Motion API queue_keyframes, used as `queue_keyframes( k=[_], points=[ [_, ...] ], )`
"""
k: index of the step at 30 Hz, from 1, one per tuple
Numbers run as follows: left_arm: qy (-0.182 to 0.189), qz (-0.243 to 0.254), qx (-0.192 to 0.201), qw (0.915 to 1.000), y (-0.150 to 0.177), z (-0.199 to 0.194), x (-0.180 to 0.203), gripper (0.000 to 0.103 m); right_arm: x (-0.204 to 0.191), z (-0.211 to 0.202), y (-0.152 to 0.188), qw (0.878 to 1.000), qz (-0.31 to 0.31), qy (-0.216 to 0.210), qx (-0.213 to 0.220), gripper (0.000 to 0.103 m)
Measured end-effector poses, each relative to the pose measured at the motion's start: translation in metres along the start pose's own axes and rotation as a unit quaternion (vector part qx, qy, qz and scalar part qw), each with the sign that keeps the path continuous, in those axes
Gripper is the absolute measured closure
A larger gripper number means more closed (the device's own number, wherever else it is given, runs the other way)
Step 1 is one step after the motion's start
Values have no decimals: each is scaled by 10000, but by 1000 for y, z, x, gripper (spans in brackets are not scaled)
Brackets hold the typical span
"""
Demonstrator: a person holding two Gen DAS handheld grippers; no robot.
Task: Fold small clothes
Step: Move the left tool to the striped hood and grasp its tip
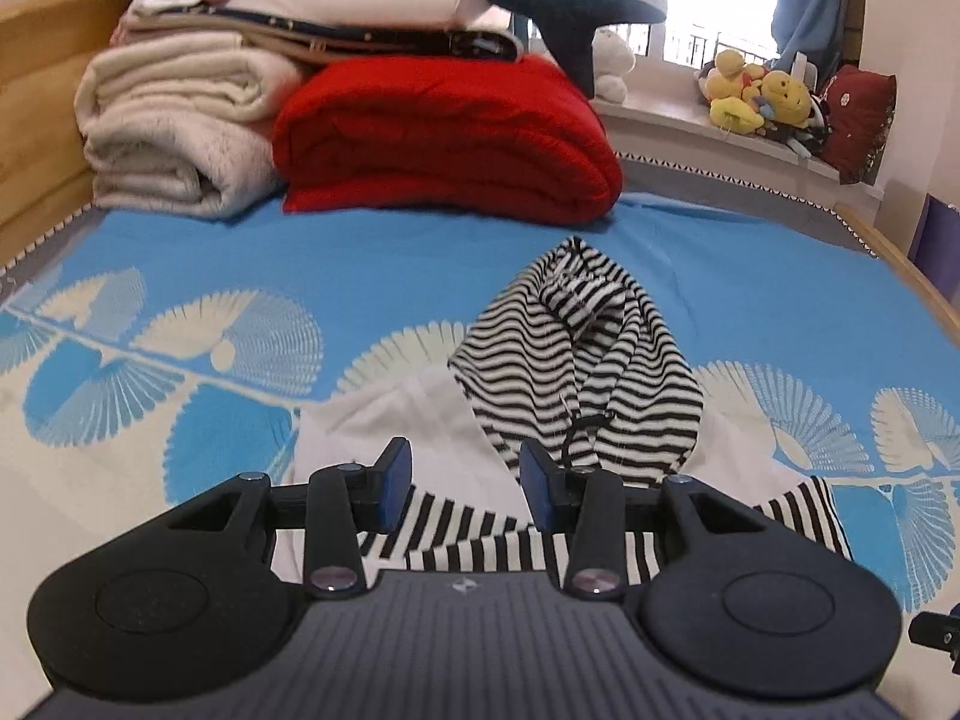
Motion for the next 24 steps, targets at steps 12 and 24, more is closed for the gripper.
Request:
queue_keyframes(
  k=[12,24],
  points=[
    [426,401,-158,9982,-62,56,19,60,10,-1,3,9999,77,-49,-75,49],
    [310,330,-486,9978,-123,274,17,57,-7,25,6,9991,-251,163,-315,49]
  ],
)
Point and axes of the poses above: each gripper's, at about its wrist camera, not at the fingertips, and z roughly the way its jaws point, x to its right, y to its underside, the point moved 4 cm from there along z, roughly the way its jaws point, and after that the axes turned 8 degrees about y, right-handed, at the moved point
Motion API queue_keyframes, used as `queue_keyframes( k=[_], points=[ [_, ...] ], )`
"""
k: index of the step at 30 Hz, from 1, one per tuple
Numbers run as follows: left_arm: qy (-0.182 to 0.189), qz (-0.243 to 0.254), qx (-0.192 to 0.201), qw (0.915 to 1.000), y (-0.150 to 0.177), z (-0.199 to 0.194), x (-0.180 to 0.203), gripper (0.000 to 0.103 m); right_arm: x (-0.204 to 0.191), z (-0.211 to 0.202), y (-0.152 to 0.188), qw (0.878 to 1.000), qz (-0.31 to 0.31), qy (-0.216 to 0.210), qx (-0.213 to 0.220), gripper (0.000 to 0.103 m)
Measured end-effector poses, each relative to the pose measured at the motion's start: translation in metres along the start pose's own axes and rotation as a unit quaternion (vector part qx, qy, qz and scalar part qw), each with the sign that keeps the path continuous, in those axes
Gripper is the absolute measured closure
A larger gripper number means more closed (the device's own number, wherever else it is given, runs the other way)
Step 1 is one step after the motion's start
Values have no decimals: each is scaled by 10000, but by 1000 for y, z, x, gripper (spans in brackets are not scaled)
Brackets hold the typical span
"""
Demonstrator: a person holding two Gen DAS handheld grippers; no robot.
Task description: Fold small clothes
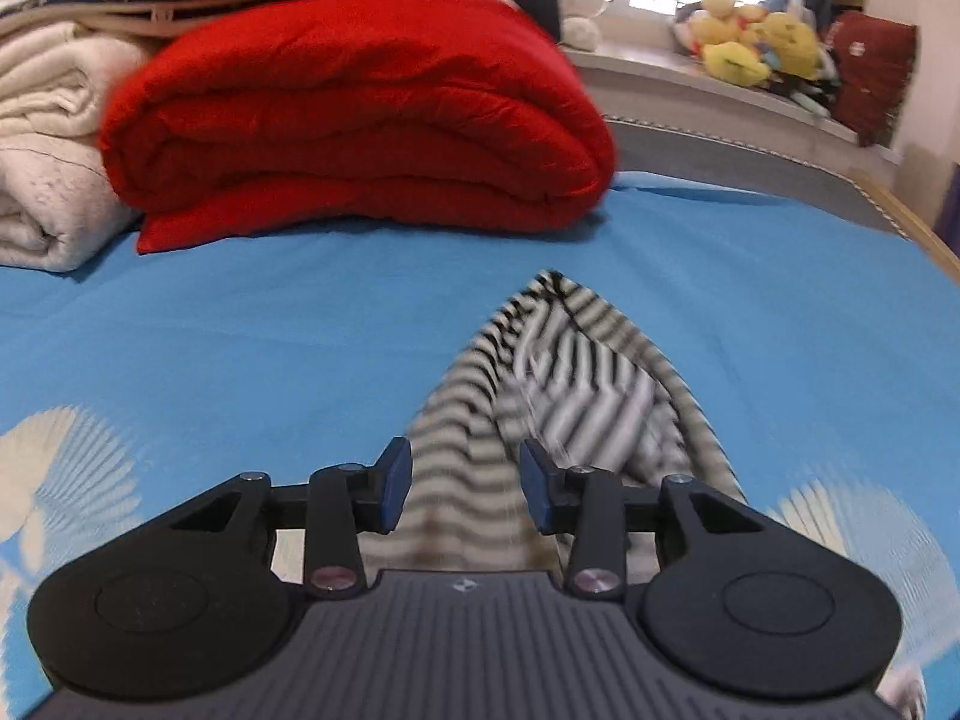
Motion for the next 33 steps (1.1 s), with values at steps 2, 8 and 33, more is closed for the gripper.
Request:
queue_keyframes(
  k=[2,8,33],
  points=[
    [-86,-73,-70,9999,-14,30,-7,48,0,6,-2,10000,36,37,-59,49],
    [-271,-398,-408,9980,-37,100,-24,40,3,20,-6,9998,28,147,-147,49],
    [1849,313,-368,9816,201,-311,-27,85,29,-6,-31,9951,938,77,315,49]
  ],
)
Point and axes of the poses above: each gripper's, at about its wrist camera, not at the fingertips, and z roughly the way its jaws point, x to its right, y to its underside, the point moved 4 cm from there along z, roughly the way its jaws point, and after that the axes turned 8 degrees about y, right-handed, at the moved point
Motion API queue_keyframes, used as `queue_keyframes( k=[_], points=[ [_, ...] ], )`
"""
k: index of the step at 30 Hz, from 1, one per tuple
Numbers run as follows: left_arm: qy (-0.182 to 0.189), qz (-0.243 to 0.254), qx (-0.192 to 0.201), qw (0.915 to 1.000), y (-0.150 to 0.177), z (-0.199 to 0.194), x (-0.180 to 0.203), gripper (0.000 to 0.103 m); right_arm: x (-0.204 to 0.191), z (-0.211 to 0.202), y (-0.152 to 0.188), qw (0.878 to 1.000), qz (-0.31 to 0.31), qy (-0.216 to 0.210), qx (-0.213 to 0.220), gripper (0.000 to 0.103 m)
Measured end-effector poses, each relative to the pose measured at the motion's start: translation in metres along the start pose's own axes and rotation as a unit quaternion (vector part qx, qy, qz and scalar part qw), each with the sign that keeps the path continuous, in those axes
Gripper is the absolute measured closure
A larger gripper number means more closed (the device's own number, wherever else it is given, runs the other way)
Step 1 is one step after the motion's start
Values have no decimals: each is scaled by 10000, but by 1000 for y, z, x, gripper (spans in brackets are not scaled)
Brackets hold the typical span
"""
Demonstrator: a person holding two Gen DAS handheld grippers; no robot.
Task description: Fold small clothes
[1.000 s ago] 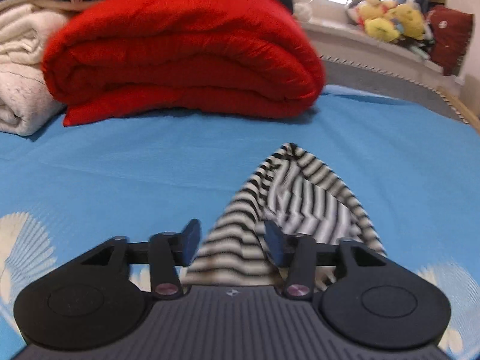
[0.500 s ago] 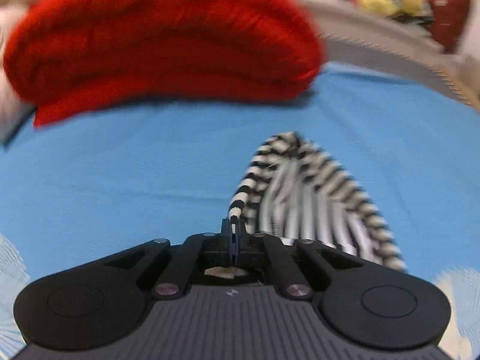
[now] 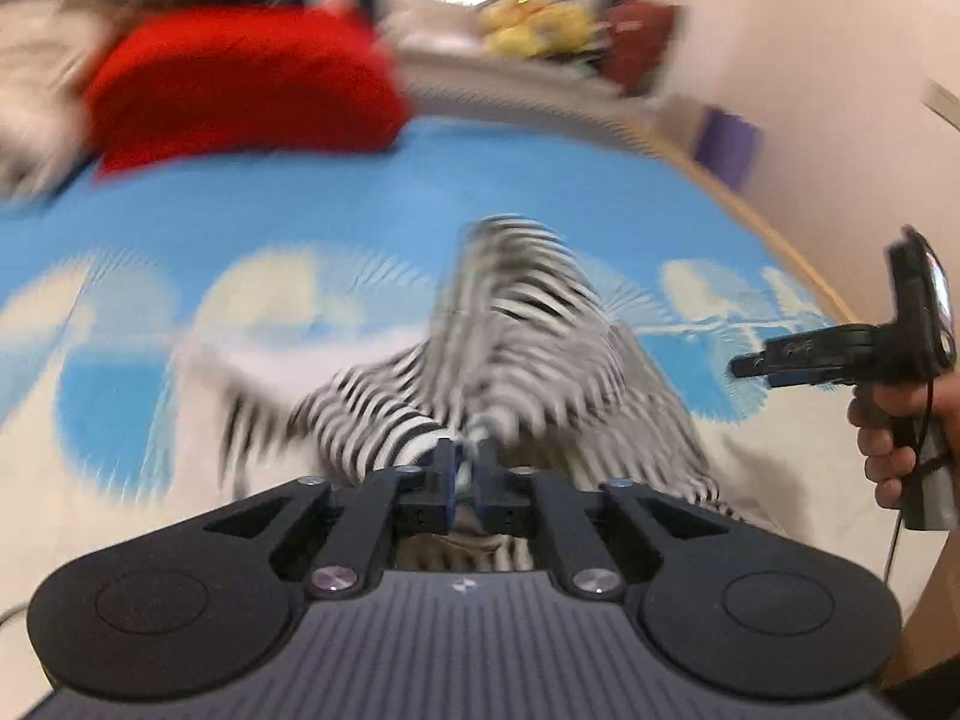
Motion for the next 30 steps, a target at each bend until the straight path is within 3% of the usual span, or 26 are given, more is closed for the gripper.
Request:
queue_keyframes(
  k=[1,3,5,7,11,12,13,14,20,23,25,27,29,30],
  points=[
    [-196,-233,86,9995,-3,-8,-6,73,0,-2,1,10000,41,-44,23,49],
    [-467,-693,270,9961,-15,-15,-16,68,-1,-5,3,9996,178,-195,68,55],
    [-480,-1168,413,9911,-24,-11,-32,68,-5,-6,4,9987,302,-411,76,82],
    [-555,-1820,354,9811,-26,9,-52,62,-12,-3,6,9971,414,-633,14,87],
    [-1151,-2768,-687,9515,3,49,-79,39,-33,13,12,9931,378,-1056,-328,80],
    [-1180,-2867,-795,9474,10,56,-82,37,-38,17,13,9924,383,-1101,-403,74],
    [-1220,-2975,-879,9428,16,60,-85,37,-43,22,14,9923,419,-1087,-431,59],
    [-1251,-3055,-967,9390,22,65,-87,37,-47,25,15,9926,442,-1052,-425,49],
    [-1115,-3255,-1230,9309,37,75,-86,37,-69,53,17,9937,516,-806,-574,48],
    [-995,-3295,-1282,9301,39,82,-82,39,-73,60,17,9928,625,-818,-612,48],
    [-1018,-3282,-1298,9301,38,86,-79,57,-79,63,17,9927,576,-883,-593,49],
    [-1039,-3235,-1306,9314,38,90,-79,74,-84,62,16,9925,502,-980,-538,60],
    [-1107,-3089,-1268,9361,35,90,-80,90,-87,57,15,9933,410,-983,-446,92],
    [-1120,-3019,-1217,9389,32,87,-82,96,-86,52,12,9934,418,-1003,-373,98]
  ],
)
Point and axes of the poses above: each gripper's, at about its wrist camera, not at the fingertips, and z roughly the way its jaws point, x to its right, y to its underside, the point moved 4 cm from there along z, roughly the way its jaws point, and after that the axes turned 8 degrees about y, right-handed, at the moved point
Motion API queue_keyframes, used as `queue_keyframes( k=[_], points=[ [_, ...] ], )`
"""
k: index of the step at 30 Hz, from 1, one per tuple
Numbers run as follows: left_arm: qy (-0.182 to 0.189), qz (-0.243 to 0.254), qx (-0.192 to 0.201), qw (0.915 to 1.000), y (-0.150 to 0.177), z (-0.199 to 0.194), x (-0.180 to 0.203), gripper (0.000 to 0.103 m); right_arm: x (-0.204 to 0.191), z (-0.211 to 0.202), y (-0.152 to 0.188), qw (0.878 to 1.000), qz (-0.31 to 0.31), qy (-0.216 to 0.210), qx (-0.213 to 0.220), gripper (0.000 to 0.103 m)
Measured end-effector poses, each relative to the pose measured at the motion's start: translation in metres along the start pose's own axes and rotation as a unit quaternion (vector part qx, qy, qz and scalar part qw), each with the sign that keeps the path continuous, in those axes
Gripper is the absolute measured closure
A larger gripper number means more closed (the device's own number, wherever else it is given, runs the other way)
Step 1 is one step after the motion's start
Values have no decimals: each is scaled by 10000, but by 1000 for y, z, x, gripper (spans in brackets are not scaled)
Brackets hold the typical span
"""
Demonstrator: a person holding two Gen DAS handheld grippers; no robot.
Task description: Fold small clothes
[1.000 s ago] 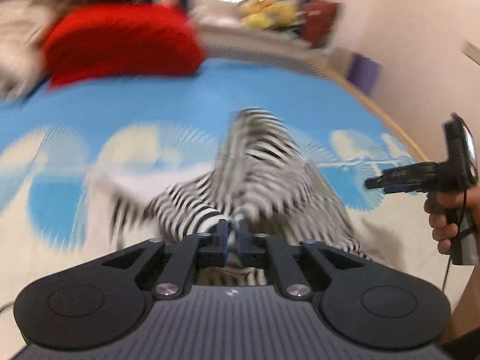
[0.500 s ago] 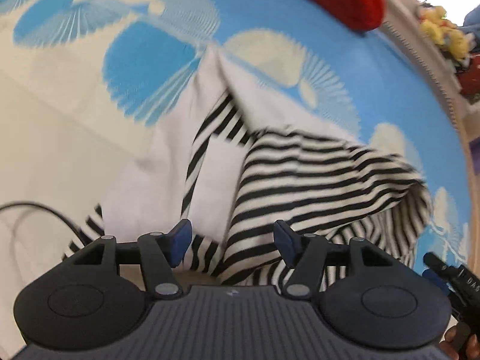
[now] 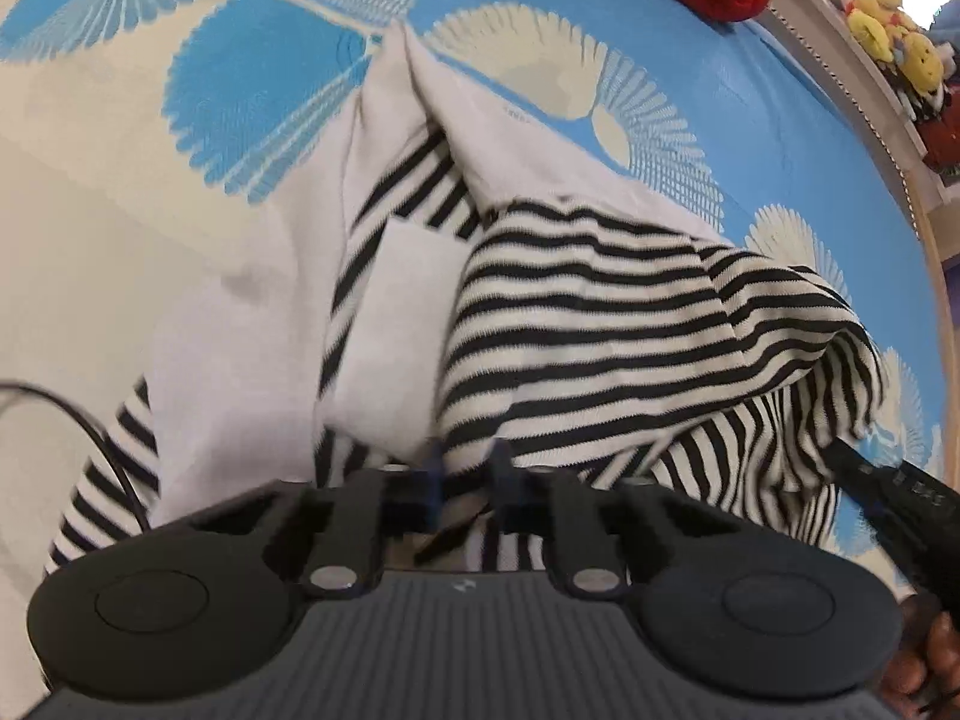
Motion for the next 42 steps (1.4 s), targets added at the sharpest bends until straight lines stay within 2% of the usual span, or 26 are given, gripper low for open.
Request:
queue_keyframes(
  k=[4,7,11,13,14,15,16,17,18,19,20,21,22,23,24,27,28,30,31,32,33,34,36,38,40,42],
  points=[
    [342,51,450,9984,-14,-19,-6,100,3,-41,-17,9976,76,-546,427,101],
    [1074,-70,1027,9889,-27,-43,-12,100,12,-75,-29,9923,207,-1101,525,101],
    [1616,88,1309,9781,-38,-65,-14,100,25,-93,-22,9868,22,-1620,-80,101],
    [1520,43,1252,9804,-40,-65,-20,99,33,-84,-7,9885,-263,-1352,-621,101],
    [1284,6,1073,9859,-39,-59,-24,99,37,-76,2,9891,-475,-1104,-848,101],
    [875,-11,776,9931,-37,-50,-30,97,39,-69,9,9889,-732,-865,-961,101],
    [411,-25,437,9982,-33,-38,-37,89,39,-62,15,9876,-1017,-585,-1047,101],
    [37,-104,136,9998,-30,-28,-45,83,40,-56,19,9857,-1246,-326,-1084,97],
    [-96,-274,-3,9996,-26,-23,-51,75,40,-53,20,9856,-1316,-190,-1043,95],
    [0,-482,-8,9988,-26,-23,-56,75,42,-50,17,9873,-1261,-185,-951,95],
    [129,-604,-3,9981,-26,-24,-56,75,44,-49,13,9890,-1129,-303,-911,87],
    [251,-613,18,9978,-27,-27,-52,69,45,-47,9,9903,-1002,-395,-877,79],
    [352,-574,55,9977,-27,-30,-47,56,46,-45,4,9925,-855,-419,-764,62],
    [444,-546,87,9975,-27,-32,-42,50,46,-41,1,9946,-742,-364,-625,51],
    [515,-545,78,9972,-25,-31,-39,47,44,-37,2,9954,-704,-319,-568,49],
    [462,-704,-99,9964,-17,-21,-41,51,40,-15,10,9943,-626,-227,-836,50],
    [417,-753,-145,9962,-15,-17,-41,64,40,-8,13,9931,-596,-192,-994,51],
    [406,-659,-224,9967,-13,-11,-39,83,36,-2,18,9919,-574,-194,-1120,65],
    [425,-537,-185,9975,-13,-11,-36,96,33,-3,18,9922,-575,-256,-1074,81],
    [453,-396,-56,9982,-14,-15,-33,102,31,-6,16,9932,-542,-302,-984,96],
    [471,-192,257,9984,-18,-24,-28,101,31,-12,12,9952,-428,-358,-809,100],
    [473,65,628,9969,-23,-34,-21,101,34,-21,4,9973,-201,-445,-549,100],
    [468,896,1397,9850,-28,-61,0,101,43,-43,-12,9973,392,-620,33,100],
    [452,1258,1666,9769,-27,-73,8,101,55,-56,-18,9952,740,-547,345,100],
    [308,1036,1274,9859,-26,-60,-4,101,60,-48,-12,9973,706,-198,107,100],
    [20,503,609,9969,-22,-36,-28,101,66,-27,5,9956,741,64,-567,100]
  ],
)
Point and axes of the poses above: each gripper's, at about its wrist camera, not at the fingertips, and z roughly the way its jaws point, x to its right, y to its underside, the point moved 4 cm from there along z, roughly the way its jaws point, and after that the axes turned 8 degrees about y, right-handed, at the moved point
